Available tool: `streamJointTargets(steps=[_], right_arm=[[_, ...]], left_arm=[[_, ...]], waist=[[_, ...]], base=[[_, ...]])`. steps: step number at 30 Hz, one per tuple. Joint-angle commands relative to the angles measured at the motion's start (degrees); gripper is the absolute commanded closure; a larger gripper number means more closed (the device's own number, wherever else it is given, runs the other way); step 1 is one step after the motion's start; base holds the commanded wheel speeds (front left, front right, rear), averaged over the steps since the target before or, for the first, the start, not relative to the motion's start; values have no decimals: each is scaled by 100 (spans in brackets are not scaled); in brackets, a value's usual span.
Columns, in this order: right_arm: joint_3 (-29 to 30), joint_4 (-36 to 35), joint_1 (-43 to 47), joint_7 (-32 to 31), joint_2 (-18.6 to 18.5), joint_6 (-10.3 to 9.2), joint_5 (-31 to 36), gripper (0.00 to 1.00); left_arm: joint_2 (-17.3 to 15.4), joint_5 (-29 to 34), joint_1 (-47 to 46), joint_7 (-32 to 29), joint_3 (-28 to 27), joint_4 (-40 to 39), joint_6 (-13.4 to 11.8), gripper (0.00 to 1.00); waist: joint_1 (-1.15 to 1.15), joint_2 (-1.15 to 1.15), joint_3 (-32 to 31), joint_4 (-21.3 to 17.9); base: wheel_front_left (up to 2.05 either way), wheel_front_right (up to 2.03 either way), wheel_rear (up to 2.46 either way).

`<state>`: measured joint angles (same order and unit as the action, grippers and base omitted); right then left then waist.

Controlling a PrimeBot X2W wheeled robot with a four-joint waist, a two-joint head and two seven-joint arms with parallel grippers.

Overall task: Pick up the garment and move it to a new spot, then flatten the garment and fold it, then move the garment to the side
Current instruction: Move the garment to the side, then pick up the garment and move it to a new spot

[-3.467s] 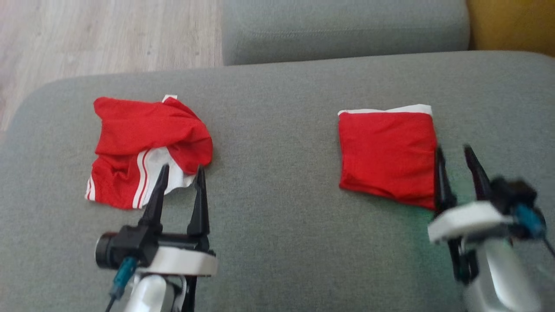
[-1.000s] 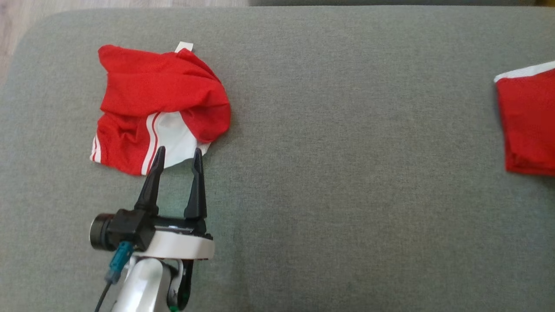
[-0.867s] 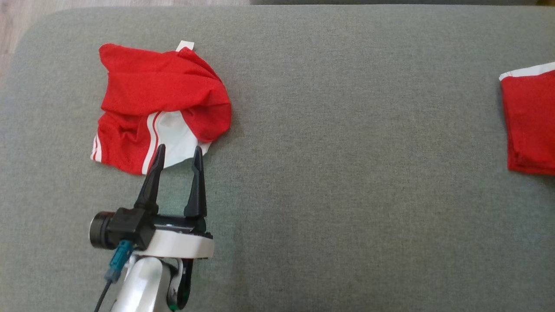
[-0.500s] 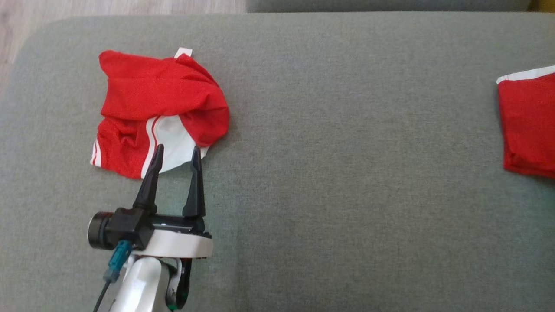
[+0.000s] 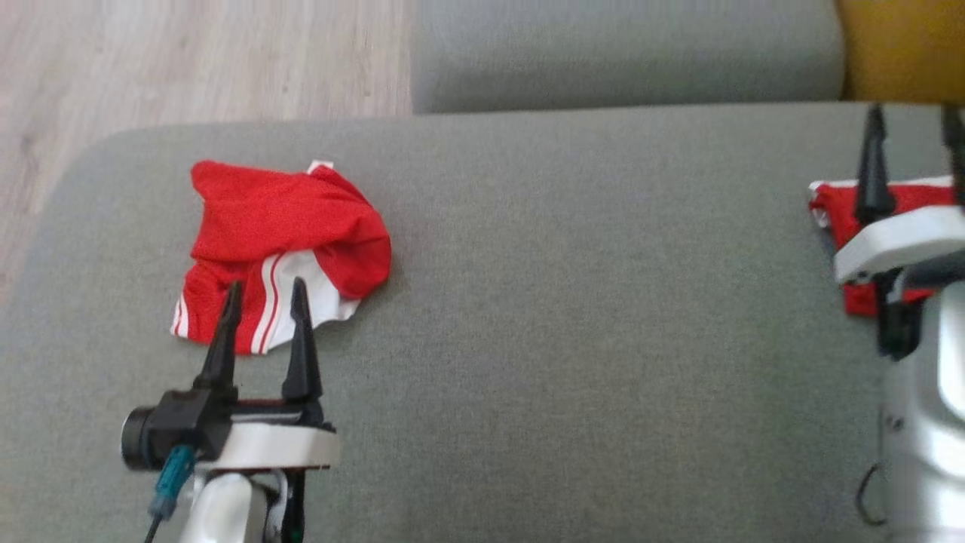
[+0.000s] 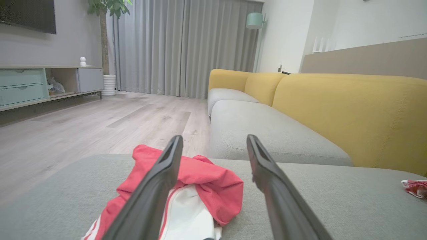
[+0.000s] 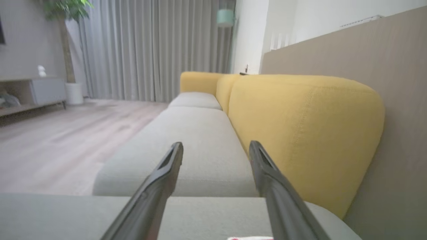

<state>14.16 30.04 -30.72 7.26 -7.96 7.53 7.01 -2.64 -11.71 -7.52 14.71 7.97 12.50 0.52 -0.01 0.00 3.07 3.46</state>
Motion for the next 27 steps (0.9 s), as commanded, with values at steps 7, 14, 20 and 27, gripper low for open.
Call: streamJointTargets(steps=[7,14,20,27], right_arm=[[-713,-1463,1059,271,470,-4,-881,0],[-1457,-1527,2179,660,506,-4,-1311,0],[-1618,-1606,2975,769,507,-4,-1545,0],[-1547,-1827,3139,772,507,-4,-1633,0]], left_arm=[[-24,39,200,29,-370,-278,66,0],[-23,-91,526,29,-230,-264,66,0],[-23,-243,802,29,-114,-339,-21,0],[-23,-253,883,29,-84,-429,-57,0]], waist=[[1,0,-477,-3],[1,0,-539,71],[1,0,-543,83],[1,0,-545,20]], base=[[0,0,0],[0,0,0],[0,0,0],[0,0,0]])
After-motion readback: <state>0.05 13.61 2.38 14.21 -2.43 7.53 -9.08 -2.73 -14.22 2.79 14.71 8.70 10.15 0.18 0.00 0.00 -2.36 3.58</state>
